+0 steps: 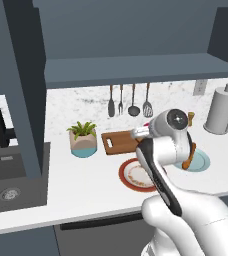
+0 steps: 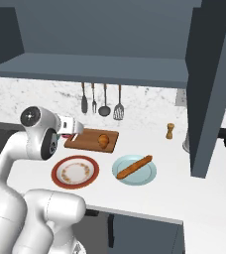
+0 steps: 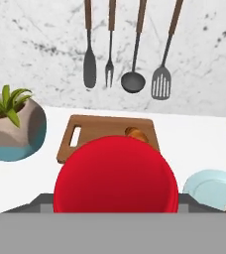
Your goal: From the different types of pastries on the counter, select a croissant and place it on the cutting board. Then retrieve a jar of jam from the cabinet and place it alongside the croissant on the cutting board.
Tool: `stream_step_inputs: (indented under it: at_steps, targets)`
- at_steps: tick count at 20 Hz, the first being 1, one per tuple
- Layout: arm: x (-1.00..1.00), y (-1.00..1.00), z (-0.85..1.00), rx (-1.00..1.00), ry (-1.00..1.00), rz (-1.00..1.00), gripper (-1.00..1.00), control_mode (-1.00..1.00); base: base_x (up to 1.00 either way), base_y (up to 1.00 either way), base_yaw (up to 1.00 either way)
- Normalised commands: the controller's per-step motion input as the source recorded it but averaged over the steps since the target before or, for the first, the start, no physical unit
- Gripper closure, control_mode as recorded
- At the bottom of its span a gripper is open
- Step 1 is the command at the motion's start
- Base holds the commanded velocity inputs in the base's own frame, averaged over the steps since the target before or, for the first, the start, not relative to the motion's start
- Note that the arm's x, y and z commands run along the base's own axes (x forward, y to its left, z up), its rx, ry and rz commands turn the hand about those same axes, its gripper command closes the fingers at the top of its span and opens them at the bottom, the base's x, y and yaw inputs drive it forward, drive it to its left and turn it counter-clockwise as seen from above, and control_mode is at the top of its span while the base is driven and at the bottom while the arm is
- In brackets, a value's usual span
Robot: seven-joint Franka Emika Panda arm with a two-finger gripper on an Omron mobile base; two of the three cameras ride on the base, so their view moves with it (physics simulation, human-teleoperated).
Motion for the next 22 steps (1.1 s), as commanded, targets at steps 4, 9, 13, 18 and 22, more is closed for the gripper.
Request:
stream_step_inputs:
  at_steps: [4, 9, 13, 18, 22]
  targets:
    - [0.45, -0.03, -0.01, 0.23, 0.0, -0.01, 1.0, -1.0, 0.0, 0.0, 0.0]
    - [0.36, 0.04, -0.16, 0.11, 0.0, 0.02, 1.0, -1.0, 0.0, 0.0, 0.0]
    - [0.29, 0.09, -0.53, -0.02, 0.03, 0.05, 1.0, -1.0, 0.0, 0.0, 0.0]
    - [0.35, 0.06, -0.22, -0.01, 0.0, 0.02, 1.0, -1.0, 0.0, 0.0, 0.0]
    - [0.4, 0.02, -0.26, 0.0, 0.0, 0.03, 1.0, -1.0, 0.0, 0.0, 0.0]
